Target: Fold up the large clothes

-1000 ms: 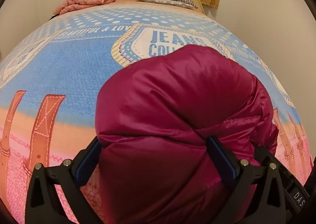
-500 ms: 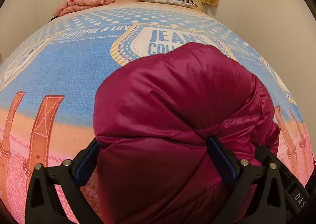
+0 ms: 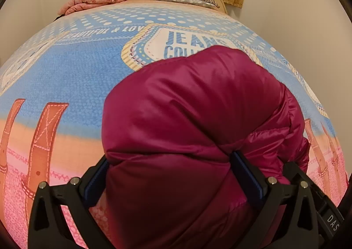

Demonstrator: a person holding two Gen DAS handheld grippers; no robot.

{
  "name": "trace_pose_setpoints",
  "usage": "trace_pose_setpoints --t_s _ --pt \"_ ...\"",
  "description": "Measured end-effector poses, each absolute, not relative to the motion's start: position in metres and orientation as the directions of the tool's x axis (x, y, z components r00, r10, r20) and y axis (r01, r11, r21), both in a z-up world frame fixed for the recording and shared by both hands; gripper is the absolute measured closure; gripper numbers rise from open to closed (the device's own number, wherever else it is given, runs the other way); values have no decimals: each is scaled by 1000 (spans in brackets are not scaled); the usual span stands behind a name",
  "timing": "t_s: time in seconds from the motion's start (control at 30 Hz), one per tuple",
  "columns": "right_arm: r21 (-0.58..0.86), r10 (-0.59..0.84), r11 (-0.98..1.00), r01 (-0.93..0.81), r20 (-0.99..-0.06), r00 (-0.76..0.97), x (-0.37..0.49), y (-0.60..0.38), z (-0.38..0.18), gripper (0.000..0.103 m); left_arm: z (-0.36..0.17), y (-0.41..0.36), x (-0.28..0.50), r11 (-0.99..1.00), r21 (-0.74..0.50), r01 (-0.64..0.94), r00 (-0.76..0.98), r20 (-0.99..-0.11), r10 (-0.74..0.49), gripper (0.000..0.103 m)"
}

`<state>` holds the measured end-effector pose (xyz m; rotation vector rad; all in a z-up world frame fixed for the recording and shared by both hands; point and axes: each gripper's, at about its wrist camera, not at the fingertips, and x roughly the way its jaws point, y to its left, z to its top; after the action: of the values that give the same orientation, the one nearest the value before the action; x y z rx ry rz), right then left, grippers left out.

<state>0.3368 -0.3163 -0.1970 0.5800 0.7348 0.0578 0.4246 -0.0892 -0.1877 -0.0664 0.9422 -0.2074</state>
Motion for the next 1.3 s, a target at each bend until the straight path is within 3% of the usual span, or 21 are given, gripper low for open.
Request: trace_pose_setpoints --t_s 0.63,0.83,0.9,0.97,1.2,1.3 --pt "532 256 835 143 -604 755 337 -319 -200 66 -189 -89 426 977 -153 149 567 -796 -211 0" --pt "552 284 825 124 -593 753 336 -324 -197 65 -178 -72 418 957 -236 166 539 -791 -289 0" --pt "539 297 838 83 -580 758 326 -326 -181 51 -166 -53 400 948 -254 192 574 -755 -318 0" --pt "520 266 853 50 -515 815 305 -331 -160 11 -160 -38 383 943 -252 217 594 -733 -332 0" --pt "505 241 854 124 -597 766 306 -358 -169 10 -172 -17 348 895 -350 275 532 -720 -445 0" --pt "552 302 825 122 -613 730 312 -366 -181 23 -177 -21 342 877 -380 293 519 -707 -480 0"
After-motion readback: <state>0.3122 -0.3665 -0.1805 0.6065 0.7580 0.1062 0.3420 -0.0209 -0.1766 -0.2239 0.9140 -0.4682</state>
